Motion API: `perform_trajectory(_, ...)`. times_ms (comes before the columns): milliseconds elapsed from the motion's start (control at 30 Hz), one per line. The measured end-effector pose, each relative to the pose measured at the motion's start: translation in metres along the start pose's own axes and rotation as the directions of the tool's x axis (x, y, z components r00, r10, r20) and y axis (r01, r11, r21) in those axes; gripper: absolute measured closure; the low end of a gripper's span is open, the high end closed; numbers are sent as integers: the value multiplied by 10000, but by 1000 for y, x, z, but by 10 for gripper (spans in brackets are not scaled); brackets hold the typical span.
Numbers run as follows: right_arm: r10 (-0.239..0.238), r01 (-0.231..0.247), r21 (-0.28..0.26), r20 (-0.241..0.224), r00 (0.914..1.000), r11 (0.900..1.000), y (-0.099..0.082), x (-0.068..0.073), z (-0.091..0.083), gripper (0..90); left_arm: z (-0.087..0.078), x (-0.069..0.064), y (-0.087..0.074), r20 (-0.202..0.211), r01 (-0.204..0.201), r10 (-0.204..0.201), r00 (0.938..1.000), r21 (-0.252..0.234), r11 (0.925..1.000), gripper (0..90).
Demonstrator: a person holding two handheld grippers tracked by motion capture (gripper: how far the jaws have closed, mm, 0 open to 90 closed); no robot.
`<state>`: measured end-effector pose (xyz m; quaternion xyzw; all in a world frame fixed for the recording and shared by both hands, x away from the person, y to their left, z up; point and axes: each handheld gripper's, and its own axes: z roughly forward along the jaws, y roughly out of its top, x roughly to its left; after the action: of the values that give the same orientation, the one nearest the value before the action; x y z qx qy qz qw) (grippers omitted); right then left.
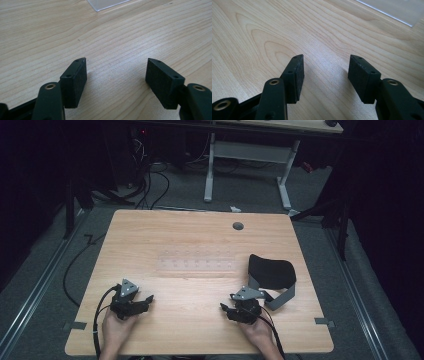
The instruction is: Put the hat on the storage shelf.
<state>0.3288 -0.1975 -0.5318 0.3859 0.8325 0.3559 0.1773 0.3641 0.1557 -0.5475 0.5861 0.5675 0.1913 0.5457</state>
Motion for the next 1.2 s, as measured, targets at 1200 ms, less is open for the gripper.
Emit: perform_trajectory(1200,224,-224,-23,83,9997,9997,0,0,0,486,0,0,0,-28,32,-32,10000,-2,10000,338)
